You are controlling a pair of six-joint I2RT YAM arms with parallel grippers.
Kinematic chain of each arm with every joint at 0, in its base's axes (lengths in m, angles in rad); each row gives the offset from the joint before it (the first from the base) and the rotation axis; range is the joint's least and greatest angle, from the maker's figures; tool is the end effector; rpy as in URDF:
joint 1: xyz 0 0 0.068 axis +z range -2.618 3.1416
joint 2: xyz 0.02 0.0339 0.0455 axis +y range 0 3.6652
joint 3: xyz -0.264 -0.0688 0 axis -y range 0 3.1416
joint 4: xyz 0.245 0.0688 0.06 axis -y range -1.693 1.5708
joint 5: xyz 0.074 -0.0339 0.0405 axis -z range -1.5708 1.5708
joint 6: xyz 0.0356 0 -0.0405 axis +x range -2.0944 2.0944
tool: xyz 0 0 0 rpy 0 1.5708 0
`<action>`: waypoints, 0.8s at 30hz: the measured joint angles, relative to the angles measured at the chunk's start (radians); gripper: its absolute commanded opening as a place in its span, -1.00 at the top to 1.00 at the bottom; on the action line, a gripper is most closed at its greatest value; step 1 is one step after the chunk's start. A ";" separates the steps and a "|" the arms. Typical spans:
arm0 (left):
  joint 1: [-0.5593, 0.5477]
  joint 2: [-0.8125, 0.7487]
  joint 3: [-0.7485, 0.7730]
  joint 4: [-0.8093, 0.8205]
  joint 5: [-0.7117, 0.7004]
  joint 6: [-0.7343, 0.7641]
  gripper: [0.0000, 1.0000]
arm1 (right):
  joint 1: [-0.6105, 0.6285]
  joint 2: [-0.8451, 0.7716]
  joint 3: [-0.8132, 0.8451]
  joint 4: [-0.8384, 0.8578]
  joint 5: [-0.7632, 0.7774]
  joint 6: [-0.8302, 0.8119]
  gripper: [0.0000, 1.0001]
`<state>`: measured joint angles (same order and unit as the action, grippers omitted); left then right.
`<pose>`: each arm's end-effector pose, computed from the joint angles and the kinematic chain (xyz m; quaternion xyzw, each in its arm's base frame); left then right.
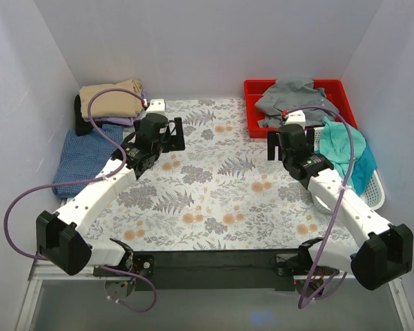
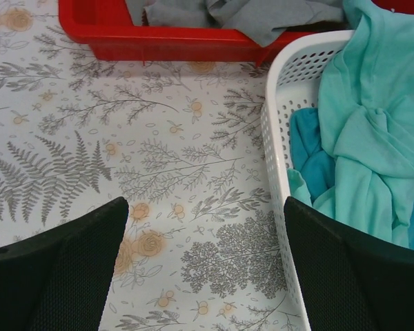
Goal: Fold and stack the t-shirts
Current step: Grab the tshirt from the pile
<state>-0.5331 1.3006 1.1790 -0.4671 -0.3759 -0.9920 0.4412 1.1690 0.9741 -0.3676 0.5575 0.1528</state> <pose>0.2556 -0.1357 0.3383 -0.2828 0.8236 -0.2009 0.4488 0.2403 0.0927 0.3123 0.0106 0.8522 -0.0945 0.5146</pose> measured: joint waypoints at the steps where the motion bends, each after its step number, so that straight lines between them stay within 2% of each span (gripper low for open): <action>1: 0.000 0.004 0.000 0.001 0.003 0.001 -0.96 | 0.000 0.006 0.000 0.000 0.018 0.001 -0.97; 7: 0.000 0.023 0.000 0.012 0.026 0.010 -0.96 | -0.031 0.098 0.026 -0.019 0.163 0.026 -0.97; 11: 0.000 0.053 0.000 0.020 0.061 0.017 -0.96 | -0.111 0.218 0.108 -0.030 0.238 0.049 -0.97; 24: 0.000 0.103 -0.002 0.050 0.161 0.029 -0.96 | -0.385 0.522 0.252 -0.019 0.241 0.073 -0.97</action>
<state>-0.5331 1.4033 1.1767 -0.4168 -0.2150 -0.9634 0.0563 1.6913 1.2259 -0.3862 0.7986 0.2256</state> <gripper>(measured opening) 0.981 0.984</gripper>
